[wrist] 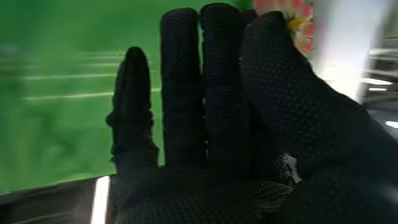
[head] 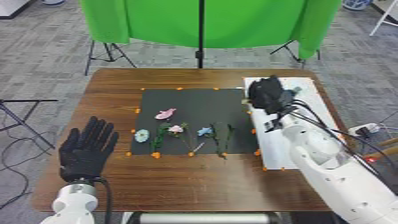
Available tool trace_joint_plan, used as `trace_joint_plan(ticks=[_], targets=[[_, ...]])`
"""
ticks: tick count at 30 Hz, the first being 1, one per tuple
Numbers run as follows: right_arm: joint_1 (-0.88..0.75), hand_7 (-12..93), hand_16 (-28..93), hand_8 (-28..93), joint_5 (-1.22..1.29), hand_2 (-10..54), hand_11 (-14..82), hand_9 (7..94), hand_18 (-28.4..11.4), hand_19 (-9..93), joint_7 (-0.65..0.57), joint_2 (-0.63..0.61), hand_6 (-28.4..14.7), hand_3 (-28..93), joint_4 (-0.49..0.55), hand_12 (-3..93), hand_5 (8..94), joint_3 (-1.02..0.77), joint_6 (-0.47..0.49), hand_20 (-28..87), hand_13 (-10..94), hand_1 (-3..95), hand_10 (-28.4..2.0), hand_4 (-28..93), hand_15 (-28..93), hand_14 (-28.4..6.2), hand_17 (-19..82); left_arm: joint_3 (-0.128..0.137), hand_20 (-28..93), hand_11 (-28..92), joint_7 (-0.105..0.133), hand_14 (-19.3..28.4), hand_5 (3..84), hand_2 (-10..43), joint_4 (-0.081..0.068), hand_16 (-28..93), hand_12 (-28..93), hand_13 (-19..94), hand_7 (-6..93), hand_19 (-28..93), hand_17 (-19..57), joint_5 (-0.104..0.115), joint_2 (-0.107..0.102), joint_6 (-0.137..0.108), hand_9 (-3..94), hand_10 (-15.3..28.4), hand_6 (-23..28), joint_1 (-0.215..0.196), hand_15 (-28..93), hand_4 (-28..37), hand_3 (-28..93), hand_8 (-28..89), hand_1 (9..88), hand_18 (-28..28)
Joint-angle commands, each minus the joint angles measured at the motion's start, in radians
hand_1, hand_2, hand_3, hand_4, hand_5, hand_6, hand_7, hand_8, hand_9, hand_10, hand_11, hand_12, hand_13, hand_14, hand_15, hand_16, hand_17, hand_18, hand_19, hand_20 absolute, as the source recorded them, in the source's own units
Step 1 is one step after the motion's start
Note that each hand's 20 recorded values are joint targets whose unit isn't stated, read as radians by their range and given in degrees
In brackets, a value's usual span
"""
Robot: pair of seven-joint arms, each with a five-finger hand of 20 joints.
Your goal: Arrange flowers
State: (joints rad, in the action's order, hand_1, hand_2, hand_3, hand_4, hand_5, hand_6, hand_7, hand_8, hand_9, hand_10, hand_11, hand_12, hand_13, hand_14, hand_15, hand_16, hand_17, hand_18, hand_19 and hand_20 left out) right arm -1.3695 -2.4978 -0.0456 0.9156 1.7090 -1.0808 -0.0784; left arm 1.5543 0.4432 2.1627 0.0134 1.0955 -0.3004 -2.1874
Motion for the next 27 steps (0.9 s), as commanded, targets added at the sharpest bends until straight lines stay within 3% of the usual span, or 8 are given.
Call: trace_joint_plan(ticks=[1, 9, 11, 15, 17, 19, 21, 27], targets=[[0.017, 25, 33, -2, -0.054, -9.5, 3.4, 84.2, -17.4, 67, 0.036, 0.038, 4.4, 69, 0.007, 28.1, 81.6, 0.067, 0.066, 29, 65, 57.9, -7.9, -28, 21, -5.4, 26, -0.004, 13, 24, -0.016, 15.9, 48.8, 19.3, -0.004, -9, 9, 31, 14.5, 38, -7.8, 0.003, 0.006, -0.011, 42.3, 14.8, 9.5, 0.005, 41, -28.3, 77, -11, 26.3, 13.9], [-0.012, 25, 31, -2, -0.035, -9.5, 5.1, 82.4, -17.8, 67, 0.009, 0.03, 4.2, 71, 0.033, 26.5, 81.7, 0.069, 0.098, 29, 65, 56.9, -8.3, -28, 22, -5.9, 26, 0.003, 13, 23, -0.012, 16.0, 49.0, 19.3, -0.001, -9, 8, 31, 14.3, 39, -7.9, 0.011, 0.0, -0.015, 42.4, 14.9, 9.5, -0.004, 41, -28.3, 77, -11, 26.2, 14.1], [-0.012, 25, 31, -2, -0.021, -9.5, 5.8, 81.7, -17.9, 67, 0.009, 0.026, 3.9, 71, 0.039, 25.9, 81.5, 0.079, 0.113, 29, 65, 56.3, -8.4, -28, 23, -6.2, 26, 0.003, 13, 23, -0.015, 16.0, 49.1, 19.3, 0.001, -9, 8, 31, 14.1, 39, -7.9, 0.02, 0.007, -0.039, 42.4, 14.9, 9.6, -0.002, 41, -28.3, 77, -11, 26.2, 14.1], [-0.022, 25, 28, -2, -0.019, -9.5, 7.9, 79.9, -18.0, 67, 0.008, 0.032, 3.4, 71, 0.043, 24.1, 79.7, 0.085, 0.121, 29, 64, 55.2, -9.0, -28, 24, -6.9, 25, 0.003, 13, 23, -0.021, 16.1, 49.4, 19.3, -0.002, -9, 8, 31, 13.8, 39, -8.0, 0.019, 0.01, -0.03, 42.9, 14.9, 9.7, -0.004, 41, -28.3, 77, -11, 26.3, 14.2], [-0.032, 26, 27, -3, -0.005, -9.5, 9.3, 79.1, -18.1, 67, -0.003, 0.038, 3.3, 71, 0.055, 23.0, 79.0, 0.079, 0.153, 29, 63, 54.8, -9.2, -28, 25, -7.1, 25, 0.007, 13, 23, -0.024, 16.1, 49.4, 19.4, -0.004, -9, 8, 31, 13.4, 39, -8.0, 0.038, 0.015, -0.042, 43.2, 15.0, 9.7, -0.003, 41, -28.3, 77, -11, 26.3, 14.2], [-0.041, 26, 23, -4, 0.002, -9.5, 11.4, 77.4, -18.2, 68, -0.018, 0.039, 3.0, 71, 0.069, 21.1, 77.3, 0.075, 0.176, 29, 63, 53.6, -9.7, -28, 27, -7.6, 25, 0.011, 13, 23, -0.018, 16.0, 49.5, 19.4, -0.007, -9, 8, 31, 13.3, 39, -7.9, 0.081, 0.018, -0.04, 43.4, 15.0, 9.7, 0.0, 41, -28.3, 77, -11, 26.3, 14.2], [-0.047, 26, 21, -4, -0.014, -9.5, 13.0, 75.8, -18.5, 68, -0.008, 0.038, 2.7, 72, 0.072, 19.5, 75.7, 0.069, 0.178, 29, 62, 53.3, -10.2, -28, 28, -8.1, 24, 0.012, 13, 24, -0.021, 16.0, 49.6, 19.4, -0.008, -9, 8, 31, 13.2, 39, -7.9, 0.06, 0.017, -0.047, 43.5, 15.0, 9.7, -0.001, 41, -28.3, 77, -11, 26.4, 14.2], [-0.06, 23, 19, -5, 0.044, -9.5, 14.9, 73.0, -18.7, 67, -0.049, 0.029, 2.5, 75, 0.103, 15.1, 72.8, 0.058, 0.186, 28, 61, 51.6, -10.6, -28, 29, -8.5, 23, 0.016, 13, 23, -0.029, 15.9, 50.2, 14.5, -0.011, -10, 8, 32, 13.6, 39, -7.6, 0.045, 0.013, -0.067, 43.9, 15.1, 9.7, 0.018, 42, -28.3, 77, -11, 30.4, 14.1]])
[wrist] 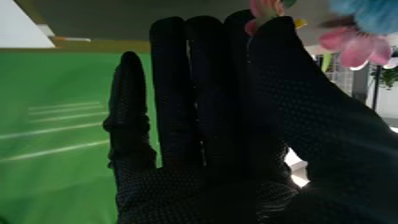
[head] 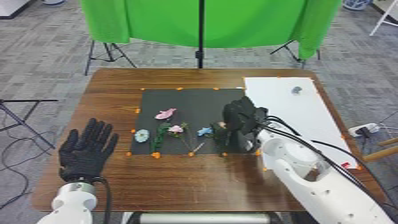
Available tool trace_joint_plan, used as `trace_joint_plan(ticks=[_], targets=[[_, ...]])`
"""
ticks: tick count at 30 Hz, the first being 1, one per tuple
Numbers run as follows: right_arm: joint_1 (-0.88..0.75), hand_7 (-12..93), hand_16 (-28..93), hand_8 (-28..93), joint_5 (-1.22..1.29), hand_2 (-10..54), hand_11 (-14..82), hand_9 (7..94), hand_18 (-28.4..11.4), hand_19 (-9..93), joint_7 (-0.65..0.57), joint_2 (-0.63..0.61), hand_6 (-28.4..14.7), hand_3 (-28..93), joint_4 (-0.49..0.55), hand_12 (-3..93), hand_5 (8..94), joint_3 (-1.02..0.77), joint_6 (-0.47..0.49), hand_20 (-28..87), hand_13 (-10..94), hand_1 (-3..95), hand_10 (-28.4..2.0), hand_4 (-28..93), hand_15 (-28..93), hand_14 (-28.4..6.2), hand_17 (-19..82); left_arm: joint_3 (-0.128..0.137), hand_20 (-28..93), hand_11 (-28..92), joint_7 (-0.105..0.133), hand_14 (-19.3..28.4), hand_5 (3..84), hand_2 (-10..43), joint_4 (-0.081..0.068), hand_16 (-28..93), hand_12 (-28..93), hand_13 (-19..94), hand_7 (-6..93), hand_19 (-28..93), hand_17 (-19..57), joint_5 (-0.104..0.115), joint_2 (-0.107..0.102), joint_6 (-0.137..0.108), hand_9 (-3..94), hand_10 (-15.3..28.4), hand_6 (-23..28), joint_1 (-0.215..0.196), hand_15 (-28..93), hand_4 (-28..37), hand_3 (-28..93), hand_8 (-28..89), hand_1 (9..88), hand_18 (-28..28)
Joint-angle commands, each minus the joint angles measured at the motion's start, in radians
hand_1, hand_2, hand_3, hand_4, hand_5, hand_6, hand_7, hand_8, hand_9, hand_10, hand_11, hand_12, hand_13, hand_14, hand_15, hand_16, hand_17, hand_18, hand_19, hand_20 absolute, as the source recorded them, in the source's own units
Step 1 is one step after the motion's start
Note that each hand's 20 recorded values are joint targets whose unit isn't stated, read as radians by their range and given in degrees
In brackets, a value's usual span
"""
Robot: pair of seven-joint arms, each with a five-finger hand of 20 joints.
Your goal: Arrange flowers
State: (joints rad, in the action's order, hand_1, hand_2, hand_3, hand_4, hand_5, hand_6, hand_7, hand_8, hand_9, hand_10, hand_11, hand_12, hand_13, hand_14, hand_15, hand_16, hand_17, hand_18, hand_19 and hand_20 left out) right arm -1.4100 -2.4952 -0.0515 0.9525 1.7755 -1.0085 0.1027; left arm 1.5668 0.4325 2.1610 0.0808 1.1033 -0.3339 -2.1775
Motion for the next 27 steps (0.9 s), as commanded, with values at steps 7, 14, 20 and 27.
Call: trace_joint_plan(ticks=[7, 14, 20, 27], targets=[[-0.035, 19, 19, -15, 0.047, -9.5, 14.0, 69.7, -19.2, 66, -0.047, -0.02, 1.9, 82, 0.063, 14.6, 67.3, -0.02, 0.007, 29, 59, 43.5, -11.5, -28, 29, -9.0, 22, -0.006, 13, 24, -0.033, 15.6, 50.3, 12.4, -0.017, -10, 8, 32, 13.9, 39, -7.5, -0.021, 0.0, -0.029, 44.2, 15.1, 9.7, 0.028, 42, -28.3, 77, -11, 32.2, 14.0], [-0.036, 17, 19, -14, 0.068, -9.5, 13.5, 66.4, -19.7, 65, -0.093, -0.028, 0.5, 81, 0.064, 14.5, 62.3, -0.074, -0.032, 29, 57, 38.8, -12.1, -28, 29, -10.1, 21, -0.006, 13, 24, -0.043, 15.6, 50.3, 12.3, -0.02, -10, 8, 32, 14.0, 40, -7.5, -0.021, 0.002, -0.025, 44.2, 15.1, 9.8, 0.035, 42, -28.3, 77, -11, 32.4, 13.9], [0.052, 17, 17, -14, 0.062, -9.5, 12.6, 58.2, -20.0, 64, -0.266, -0.041, -1.4, 83, -0.07, 13.8, 56.4, -0.144, -0.157, 28, 51, 35.1, -14.4, -28, 31, -12.8, 21, -0.011, 13, 24, -0.031, 15.7, 50.3, 14.5, -0.02, -10, 8, 32, 14.0, 40, -7.5, -0.015, -0.006, -0.01, 44.2, 15.1, 9.9, 0.036, 42, -28.3, 77, -11, 30.8, 13.9], [0.151, 18, 13, -15, 0.042, -9.5, 10.2, 53.5, -20.3, 62, -0.272, -0.08, 0.9, 83, -0.24, 10.8, 55.2, -0.198, -0.133, 24, 47, 40.8, -10.7, -28, 24, -12.7, 23, -0.005, 12, 24, -0.019, 15.8, 50.2, 15.9, -0.017, -10, 8, 32, 14.0, 39, -7.6, -0.019, -0.006, 0.005, 44.1, 15.2, 9.7, 0.013, 42, -28.3, 77, -11, 29.8, 13.9]])
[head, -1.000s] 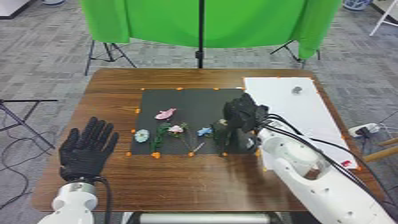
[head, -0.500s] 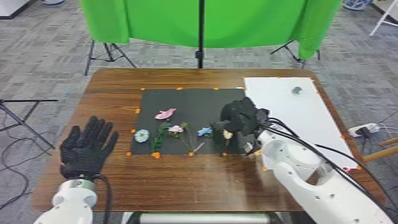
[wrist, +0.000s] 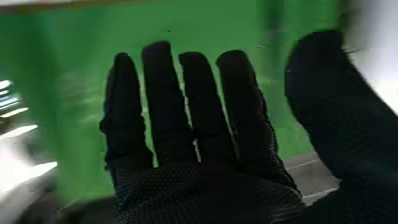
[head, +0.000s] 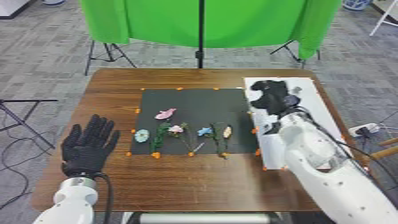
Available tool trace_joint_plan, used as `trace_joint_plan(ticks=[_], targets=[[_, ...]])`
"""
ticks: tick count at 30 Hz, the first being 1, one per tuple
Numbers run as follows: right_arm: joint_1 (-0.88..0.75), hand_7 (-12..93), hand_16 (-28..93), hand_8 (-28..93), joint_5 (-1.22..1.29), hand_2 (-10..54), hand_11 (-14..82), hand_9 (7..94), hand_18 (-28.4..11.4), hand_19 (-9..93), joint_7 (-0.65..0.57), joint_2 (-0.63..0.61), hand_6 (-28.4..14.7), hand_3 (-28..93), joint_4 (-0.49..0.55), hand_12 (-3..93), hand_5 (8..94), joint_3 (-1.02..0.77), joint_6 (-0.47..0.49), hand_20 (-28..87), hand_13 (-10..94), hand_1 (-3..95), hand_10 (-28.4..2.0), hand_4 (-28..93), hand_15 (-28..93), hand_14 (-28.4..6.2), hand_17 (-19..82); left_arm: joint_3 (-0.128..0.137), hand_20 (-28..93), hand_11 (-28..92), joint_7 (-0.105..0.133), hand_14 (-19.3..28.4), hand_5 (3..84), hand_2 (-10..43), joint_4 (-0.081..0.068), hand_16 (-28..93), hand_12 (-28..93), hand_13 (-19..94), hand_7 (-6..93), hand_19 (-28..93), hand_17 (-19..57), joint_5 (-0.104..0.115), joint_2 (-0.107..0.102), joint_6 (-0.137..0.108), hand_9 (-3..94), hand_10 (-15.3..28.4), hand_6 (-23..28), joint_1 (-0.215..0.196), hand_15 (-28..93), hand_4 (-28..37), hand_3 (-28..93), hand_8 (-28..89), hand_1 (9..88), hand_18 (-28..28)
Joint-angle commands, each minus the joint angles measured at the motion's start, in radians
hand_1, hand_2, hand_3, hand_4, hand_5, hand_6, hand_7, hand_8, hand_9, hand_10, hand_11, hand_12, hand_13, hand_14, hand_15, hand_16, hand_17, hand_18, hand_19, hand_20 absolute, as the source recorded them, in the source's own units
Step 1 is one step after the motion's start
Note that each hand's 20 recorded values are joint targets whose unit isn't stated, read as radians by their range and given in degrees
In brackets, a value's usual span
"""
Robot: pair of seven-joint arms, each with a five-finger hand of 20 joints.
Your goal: Arrange flowers
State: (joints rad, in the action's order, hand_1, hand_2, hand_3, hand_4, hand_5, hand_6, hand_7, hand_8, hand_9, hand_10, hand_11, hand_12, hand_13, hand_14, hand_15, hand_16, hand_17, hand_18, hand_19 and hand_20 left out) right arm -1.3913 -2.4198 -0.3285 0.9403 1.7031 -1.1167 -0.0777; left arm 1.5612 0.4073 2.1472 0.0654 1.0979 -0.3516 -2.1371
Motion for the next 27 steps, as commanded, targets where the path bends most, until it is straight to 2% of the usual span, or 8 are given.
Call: trace_joint_plan(ticks=[1, 8, 14, 16, 19, 22, 24, 27], targets=[[0.151, 18, 13, -15, -0.039, -9.5, 9.8, 52.6, -20.3, 62, 0.007, -0.065, 1.0, 83, -0.191, 10.6, 54.7, -0.089, 0.083, 24, 46, 41.0, -10.2, -28, 23, -12.6, 23, 0.0, 13, 24, 0.009, 15.8, 50.1, 16.0, -0.001, -10, 8, 32, 14.0, 39, -7.6, -0.004, 0.0, 0.024, 44.0, 15.2, 9.7, -0.031, 42, -28.3, 77, -11, 29.7, 13.9], [0.262, 18, 15, -15, -0.109, -9.5, 8.2, 44.3, -18.8, 58, 0.051, -0.018, 0.7, 82, -0.339, 9.8, 45.1, -0.055, 0.305, 21, 41, 40.7, -10.1, -28, 18, -12.4, 21, -0.006, 13, 23, 0.007, 15.8, 49.7, 16.4, -0.003, -10, 8, 31, 13.7, 39, -7.7, -0.01, 0.002, 0.045, 43.5, 15.0, 9.7, -0.035, 41, -28.3, 77, -11, 29.0, 14.0], [0.352, 16, 16, -15, -0.129, -9.5, 7.9, 40.4, -18.4, 57, 0.079, 0.071, 0.2, 81, -0.471, 8.9, 40.0, -0.056, 0.442, 20, 42, 41.3, -9.6, -28, 18, -11.8, 20, -0.02, 13, 23, 0.021, 15.8, 49.5, 16.8, -0.008, -10, 8, 31, 13.6, 39, -7.7, -0.003, -0.005, 0.026, 43.2, 14.9, 9.6, -0.02, 41, -28.3, 77, -11, 28.8, 14.0], [0.366, 17, 15, -15, -0.156, -9.5, 8.6, 37.7, -18.4, 57, 0.074, 0.084, 0.2, 82, -0.518, 8.5, 39.8, -0.052, 0.413, 19, 41, 40.5, -10.3, -28, 18, -11.6, 20, -0.031, 13, 23, 0.019, 15.8, 48.8, 16.8, -0.023, -10, 8, 31, 13.6, 39, -7.8, -0.001, -0.009, 0.033, 42.7, 15.0, 9.5, 0.002, 41, -28.3, 77, -11, 28.8, 14.0], [0.361, 17, 15, -15, -0.12, -9.5, 9.4, 35.7, -18.4, 57, 0.061, 0.093, 0.1, 84, -0.546, 7.5, 40.2, -0.061, 0.373, 19, 41, 40.9, -10.5, -28, 19, -11.6, 20, -0.039, 13, 24, 0.022, 15.9, 48.4, 16.8, -0.027, -10, 8, 31, 14.0, 39, -7.8, -0.016, -0.01, 0.035, 42.3, 15.0, 9.4, 0.011, 41, -28.3, 77, -11, 28.7, 14.0], [0.341, 20, 15, -17, -0.136, -9.5, 11.3, 41.8, -17.5, 60, 0.069, 0.089, 1.1, 83, -0.551, 7.4, 45.6, -0.049, 0.305, 19, 45, 44.1, -9.8, -28, 21, -10.7, 23, -0.035, 13, 24, 0.026, 15.9, 48.3, 16.9, -0.024, -10, 9, 31, 14.2, 39, -7.9, -0.003, -0.009, 0.035, 42.1, 14.9, 9.4, 0.001, 41, -28.3, 77, -11, 28.6, 14.0], [0.325, 20, 17, -17, -0.146, -9.5, 14.2, 60.2, -17.7, 67, 0.074, 0.085, 2.3, 82, -0.547, 11.0, 57.4, -0.048, 0.262, 23, 58, 49.0, -9.3, -28, 29, -8.1, 25, -0.032, 13, 24, 0.027, 15.9, 48.4, 16.9, -0.022, -10, 9, 31, 14.3, 39, -7.8, 0.0, -0.008, 0.038, 42.1, 14.9, 9.5, -0.002, 41, -28.3, 77, -11, 28.5, 14.0], [0.302, 22, 32, -12, -0.139, -9.5, 11.4, 73.5, -18.1, 73, 0.066, 0.073, 3.1, 70, -0.541, 24.1, 65.3, -0.042, 0.199, 29, 66, 57.0, -8.8, -28, 31, -4.4, 27, -0.031, 13, 24, 0.023, 15.9, 48.5, 17.0, -0.021, -10, 9, 31, 14.3, 39, -7.9, -0.001, -0.006, 0.045, 42.1, 14.9, 9.5, -0.004, 41, -28.3, 77, -11, 28.4, 14.0]])
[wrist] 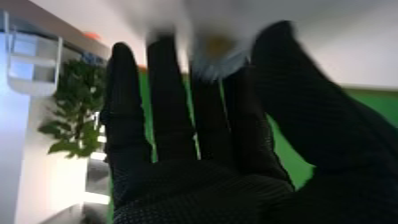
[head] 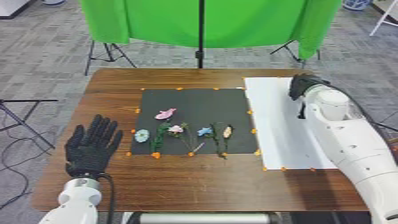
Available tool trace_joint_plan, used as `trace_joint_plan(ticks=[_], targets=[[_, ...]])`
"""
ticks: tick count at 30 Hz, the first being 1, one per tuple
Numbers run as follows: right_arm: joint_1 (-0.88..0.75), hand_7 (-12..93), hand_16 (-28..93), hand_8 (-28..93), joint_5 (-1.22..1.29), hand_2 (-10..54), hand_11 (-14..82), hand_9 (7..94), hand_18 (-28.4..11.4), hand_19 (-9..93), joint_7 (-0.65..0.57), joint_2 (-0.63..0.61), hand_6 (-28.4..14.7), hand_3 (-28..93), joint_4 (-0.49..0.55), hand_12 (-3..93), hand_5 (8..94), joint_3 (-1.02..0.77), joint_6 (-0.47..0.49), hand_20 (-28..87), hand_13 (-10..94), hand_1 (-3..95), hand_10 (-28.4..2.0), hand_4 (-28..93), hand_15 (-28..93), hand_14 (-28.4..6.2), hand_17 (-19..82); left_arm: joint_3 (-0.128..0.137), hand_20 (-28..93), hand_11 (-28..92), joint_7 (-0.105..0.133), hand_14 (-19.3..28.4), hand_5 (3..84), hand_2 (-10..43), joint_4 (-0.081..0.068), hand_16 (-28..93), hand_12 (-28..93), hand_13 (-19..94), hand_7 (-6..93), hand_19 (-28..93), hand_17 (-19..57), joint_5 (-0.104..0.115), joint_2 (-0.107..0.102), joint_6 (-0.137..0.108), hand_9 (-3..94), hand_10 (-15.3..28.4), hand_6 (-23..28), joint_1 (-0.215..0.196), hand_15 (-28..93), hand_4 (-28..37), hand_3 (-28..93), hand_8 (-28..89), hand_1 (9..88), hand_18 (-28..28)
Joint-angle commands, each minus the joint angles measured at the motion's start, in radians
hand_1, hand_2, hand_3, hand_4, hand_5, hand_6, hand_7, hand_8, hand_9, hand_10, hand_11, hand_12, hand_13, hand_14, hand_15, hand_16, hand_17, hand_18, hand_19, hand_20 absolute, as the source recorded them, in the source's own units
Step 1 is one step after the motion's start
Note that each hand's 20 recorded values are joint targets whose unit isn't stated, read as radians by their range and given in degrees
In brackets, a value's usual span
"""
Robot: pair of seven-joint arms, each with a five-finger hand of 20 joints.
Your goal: Arrange flowers
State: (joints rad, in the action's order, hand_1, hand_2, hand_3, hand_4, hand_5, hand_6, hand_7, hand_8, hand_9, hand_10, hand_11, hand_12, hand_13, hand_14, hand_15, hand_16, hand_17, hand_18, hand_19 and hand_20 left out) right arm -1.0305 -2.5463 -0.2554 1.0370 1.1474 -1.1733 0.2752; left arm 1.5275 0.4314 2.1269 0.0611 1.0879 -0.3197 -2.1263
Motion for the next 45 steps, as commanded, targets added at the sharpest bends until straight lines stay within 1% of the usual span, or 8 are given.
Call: trace_joint_plan(ticks=[1, 16, 20, 23, 29, 36, 42, 45], targets=[[-0.063, 26, 35, -10, -0.005, -9.5, 10.4, 77.7, -18.4, 75, -0.004, -0.029, 2.9, 68, 0.02, 30.4, 68.0, 0.017, -0.167, 31, 67, 58.9, -8.4, -28, 35, -4.1, 28, 0.002, 13, 24, -0.001, 15.9, 48.5, 17.0, -0.001, -10, 9, 31, 14.3, 39, -7.9, 0.003, 0.005, 0.017, 42.1, 15.0, 9.5, -0.014, 41, -28.3, 77, -11, 28.4, 14.0], [-0.227, 39, 41, -7, 0.137, -9.5, 14.9, 84.6, -19.9, 79, 0.074, -0.17, 2.2, 71, 0.504, 42.4, 74.1, 0.084, -0.186, 36, 69, 59.2, -8.8, -28, 48, -5.8, 29, 0.041, 13, 24, -0.005, 15.9, 48.7, 17.2, 0.011, -10, 8, 31, 14.2, 39, -7.9, 0.005, 0.006, 0.021, 42.3, 15.0, 9.6, -0.046, 41, -28.3, 77, -11, 28.2, 14.0], [-0.224, 36, 39, -7, 0.006, -9.5, 11.8, 80.2, -20.1, 78, 0.059, -0.165, 1.3, 72, 0.482, 38.8, 71.1, 0.105, -0.227, 36, 65, 56.4, -9.9, -28, 47, -6.2, 28, 0.036, 13, 24, -0.011, 15.8, 48.7, 17.2, 0.004, -10, 9, 31, 14.2, 39, -7.9, 0.002, 0.004, 0.027, 42.3, 15.0, 9.6, -0.03, 41, -28.3, 77, -11, 28.1, 14.0], [-0.243, 28, 23, -15, 0.043, -9.5, 22.4, 63.5, -20.4, 79, -0.023, -0.176, 0.9, 82, 0.497, 19.4, 62.9, 0.057, -0.13, 34, 54, 47.5, -12.7, -28, 50, -10.3, 27, 0.032, 13, 24, -0.017, 15.9, 48.8, 17.2, 0.0, -10, 8, 31, 14.1, 39, -7.9, -0.011, 0.001, 0.033, 42.3, 15.0, 9.7, -0.019, 41, -28.3, 77, -11, 28.1, 14.0], [-0.302, 18, 13, -15, 0.052, -9.5, 12.1, 44.4, -21.0, 74, -0.043, -0.211, -1.8, 84, 0.488, 13.5, 47.5, -0.022, -0.04, 30, 40, 41.3, -13.8, -28, 36, -14.1, 22, 0.037, 13, 24, -0.014, 16.0, 48.8, 17.3, -0.002, -10, 9, 31, 14.1, 39, -7.9, -0.004, -0.001, 0.02, 42.3, 15.0, 9.6, -0.026, 41, -28.3, 77, -11, 28.1, 14.0], [-0.332, 18, 15, -14, 0.052, -9.5, 11.0, 42.9, -21.2, 75, -0.058, -0.192, -1.7, 82, 0.421, 13.4, 43.1, -0.062, 0.039, 29, 45, 43.7, -13.0, -28, 38, -12.0, 23, 0.037, 13, 24, -0.003, 15.9, 48.8, 17.3, -0.003, -10, 9, 31, 14.2, 39, -7.9, -0.017, -0.004, -0.006, 42.3, 15.0, 9.6, -0.038, 41, -28.3, 77, -11, 28.0, 14.0], [-0.344, 23, 16, -17, 0.018, -9.5, 16.3, 56.1, -19.5, 76, 0.083, -0.189, 1.7, 78, 0.335, 14.0, 52.2, -0.058, -0.094, 29, 57, 51.0, -10.2, -28, 42, -8.1, 26, 0.04, 13, 24, 0.004, 15.9, 48.8, 17.2, 0.001, -10, 9, 31, 14.1, 39, -7.9, -0.026, -0.006, 0.013, 42.4, 15.0, 9.6, -0.058, 41, -28.3, 77, -11, 28.0, 14.0], [-0.352, 26, 31, -18, 0.027, -9.5, 18.9, 66.4, -19.2, 77, 0.088, -0.179, 3.4, 65, 0.315, 17.5, 60.4, -0.049, -0.188, 31, 64, 58.6, -9.2, -28, 39, -5.4, 27, 0.039, 13, 24, 0.003, 15.9, 48.7, 17.2, 0.006, -10, 8, 31, 14.0, 39, -7.9, -0.034, -0.005, 0.013, 42.3, 15.0, 9.6, -0.066, 41, -28.3, 77, -11, 28.1, 14.0]])
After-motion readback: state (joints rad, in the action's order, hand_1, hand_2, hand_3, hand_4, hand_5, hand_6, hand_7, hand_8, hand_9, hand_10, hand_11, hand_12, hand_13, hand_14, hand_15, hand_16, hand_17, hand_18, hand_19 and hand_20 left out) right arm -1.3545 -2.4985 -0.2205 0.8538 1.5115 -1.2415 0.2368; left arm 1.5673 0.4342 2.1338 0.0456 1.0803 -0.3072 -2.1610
